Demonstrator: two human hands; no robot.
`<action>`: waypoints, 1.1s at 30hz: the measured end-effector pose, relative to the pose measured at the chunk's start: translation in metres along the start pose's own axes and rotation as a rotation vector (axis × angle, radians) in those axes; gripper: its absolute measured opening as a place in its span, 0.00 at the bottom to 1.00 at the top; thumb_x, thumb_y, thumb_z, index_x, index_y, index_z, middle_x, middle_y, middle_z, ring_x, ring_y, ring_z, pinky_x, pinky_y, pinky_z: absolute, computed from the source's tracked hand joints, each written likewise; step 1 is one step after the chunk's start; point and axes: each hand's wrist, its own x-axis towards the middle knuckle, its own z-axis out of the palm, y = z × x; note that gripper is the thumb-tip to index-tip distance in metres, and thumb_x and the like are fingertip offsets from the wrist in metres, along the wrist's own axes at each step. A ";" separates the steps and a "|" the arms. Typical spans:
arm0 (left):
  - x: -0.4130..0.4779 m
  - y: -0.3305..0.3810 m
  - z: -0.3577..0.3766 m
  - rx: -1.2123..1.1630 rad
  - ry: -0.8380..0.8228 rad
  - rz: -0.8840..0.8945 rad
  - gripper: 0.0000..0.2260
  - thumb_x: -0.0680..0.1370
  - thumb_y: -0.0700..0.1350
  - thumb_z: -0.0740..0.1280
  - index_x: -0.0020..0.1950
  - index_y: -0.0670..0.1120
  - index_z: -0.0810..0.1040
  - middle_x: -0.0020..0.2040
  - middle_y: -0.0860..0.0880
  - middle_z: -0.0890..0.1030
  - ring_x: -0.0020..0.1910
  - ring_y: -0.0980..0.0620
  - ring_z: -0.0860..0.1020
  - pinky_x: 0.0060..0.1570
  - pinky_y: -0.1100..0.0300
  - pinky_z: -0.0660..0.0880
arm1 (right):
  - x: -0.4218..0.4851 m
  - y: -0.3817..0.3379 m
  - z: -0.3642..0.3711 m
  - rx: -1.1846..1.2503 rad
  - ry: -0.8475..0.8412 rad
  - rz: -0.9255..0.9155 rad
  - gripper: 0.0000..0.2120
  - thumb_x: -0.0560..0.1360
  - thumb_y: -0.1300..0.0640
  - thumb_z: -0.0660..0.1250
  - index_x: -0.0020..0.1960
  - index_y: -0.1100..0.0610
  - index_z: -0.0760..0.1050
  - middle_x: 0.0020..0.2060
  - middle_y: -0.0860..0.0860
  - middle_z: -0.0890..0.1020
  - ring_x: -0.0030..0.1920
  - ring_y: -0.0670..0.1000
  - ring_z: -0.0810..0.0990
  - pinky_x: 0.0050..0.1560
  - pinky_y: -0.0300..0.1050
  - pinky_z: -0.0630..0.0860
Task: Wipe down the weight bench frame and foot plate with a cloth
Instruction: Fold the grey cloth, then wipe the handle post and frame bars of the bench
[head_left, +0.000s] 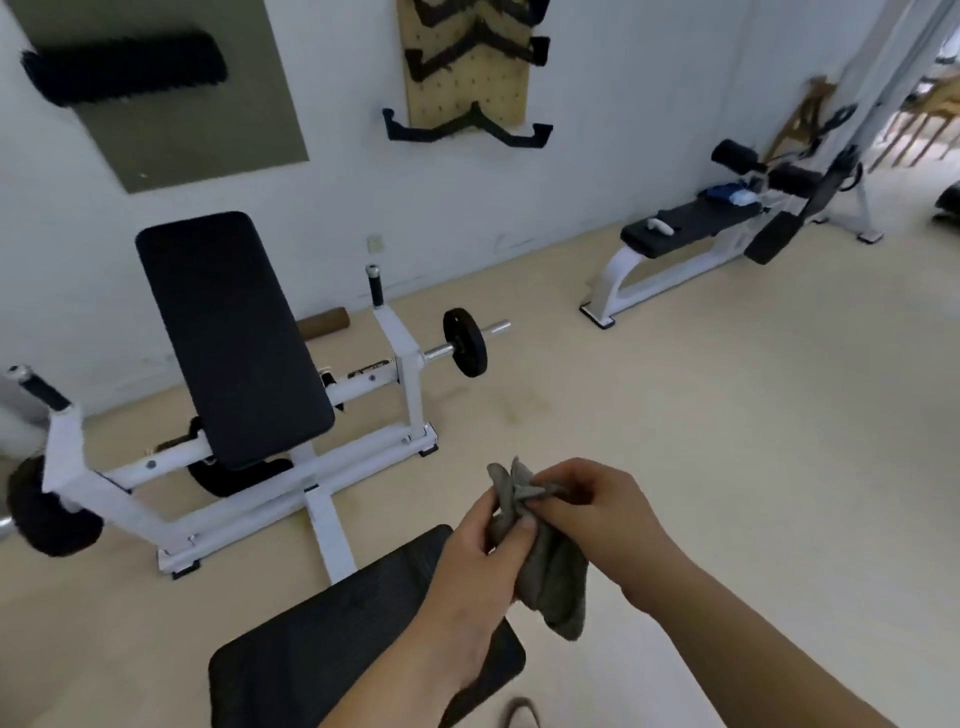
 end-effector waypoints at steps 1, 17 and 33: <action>0.026 0.004 0.005 0.038 0.025 0.025 0.15 0.84 0.41 0.66 0.68 0.56 0.80 0.60 0.50 0.86 0.60 0.49 0.84 0.64 0.47 0.79 | 0.030 -0.001 -0.008 -0.118 -0.008 -0.031 0.02 0.74 0.54 0.76 0.44 0.48 0.85 0.40 0.45 0.85 0.42 0.46 0.84 0.48 0.44 0.83; 0.383 0.109 0.044 -0.021 0.699 0.074 0.04 0.82 0.46 0.70 0.51 0.54 0.84 0.47 0.49 0.87 0.48 0.50 0.84 0.47 0.55 0.83 | 0.418 -0.066 -0.091 -0.146 -0.470 -0.078 0.13 0.84 0.50 0.62 0.68 0.46 0.76 0.59 0.41 0.82 0.58 0.40 0.80 0.51 0.31 0.76; 0.585 0.146 -0.126 0.210 1.039 -0.035 0.14 0.82 0.44 0.67 0.63 0.61 0.72 0.52 0.60 0.79 0.53 0.56 0.78 0.53 0.63 0.73 | 0.718 -0.137 0.068 -0.631 -0.819 -0.283 0.15 0.83 0.49 0.61 0.70 0.45 0.72 0.47 0.42 0.80 0.37 0.40 0.79 0.37 0.29 0.73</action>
